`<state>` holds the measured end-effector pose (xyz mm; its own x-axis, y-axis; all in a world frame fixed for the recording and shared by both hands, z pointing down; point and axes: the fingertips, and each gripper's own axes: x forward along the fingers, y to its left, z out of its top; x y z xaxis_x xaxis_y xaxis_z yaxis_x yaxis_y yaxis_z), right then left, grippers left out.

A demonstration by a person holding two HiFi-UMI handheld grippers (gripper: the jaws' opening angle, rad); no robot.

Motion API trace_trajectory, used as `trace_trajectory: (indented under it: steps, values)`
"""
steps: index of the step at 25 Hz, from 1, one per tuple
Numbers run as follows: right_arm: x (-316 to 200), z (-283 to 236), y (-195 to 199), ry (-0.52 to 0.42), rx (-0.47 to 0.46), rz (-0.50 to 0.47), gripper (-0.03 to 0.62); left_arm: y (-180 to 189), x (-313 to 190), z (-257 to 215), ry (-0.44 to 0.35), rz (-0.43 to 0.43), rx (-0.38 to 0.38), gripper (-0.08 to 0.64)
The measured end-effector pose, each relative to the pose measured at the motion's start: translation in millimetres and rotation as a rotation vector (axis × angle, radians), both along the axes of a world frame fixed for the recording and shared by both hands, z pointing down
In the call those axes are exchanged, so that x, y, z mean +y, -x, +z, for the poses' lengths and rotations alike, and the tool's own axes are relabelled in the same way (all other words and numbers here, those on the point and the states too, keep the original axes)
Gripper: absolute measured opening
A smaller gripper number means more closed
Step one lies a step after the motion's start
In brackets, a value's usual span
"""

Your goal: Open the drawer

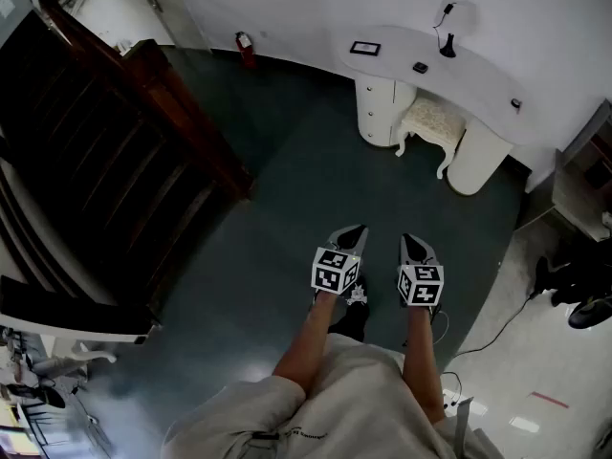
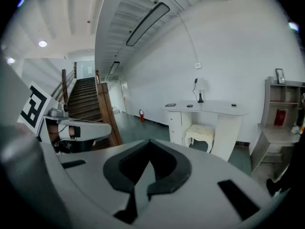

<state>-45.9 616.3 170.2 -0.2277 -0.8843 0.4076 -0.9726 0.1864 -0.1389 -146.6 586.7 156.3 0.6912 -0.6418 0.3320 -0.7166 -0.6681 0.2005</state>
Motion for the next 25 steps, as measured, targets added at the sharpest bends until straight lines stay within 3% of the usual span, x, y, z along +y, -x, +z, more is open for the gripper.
trace_trajectory:
  steps: [4, 12, 17, 25]
  values:
    - [-79, -5, 0, 0.011, -0.028, -0.001, 0.014, -3, -85, -16, -0.003, -0.004, 0.010, 0.009]
    - [-200, 3, -16, 0.037, 0.029, -0.034, 0.014, -18, -219, -15, 0.003, -0.051, 0.061, 0.009]
    - [-235, 4, -31, 0.036, -0.042, 0.005, 0.014, -21, -260, -15, 0.024, -0.080, 0.068, 0.009]
    - [-250, 29, -65, 0.061, -0.088, 0.037, 0.014, -46, -269, 23, 0.077, -0.059, 0.002, 0.009]
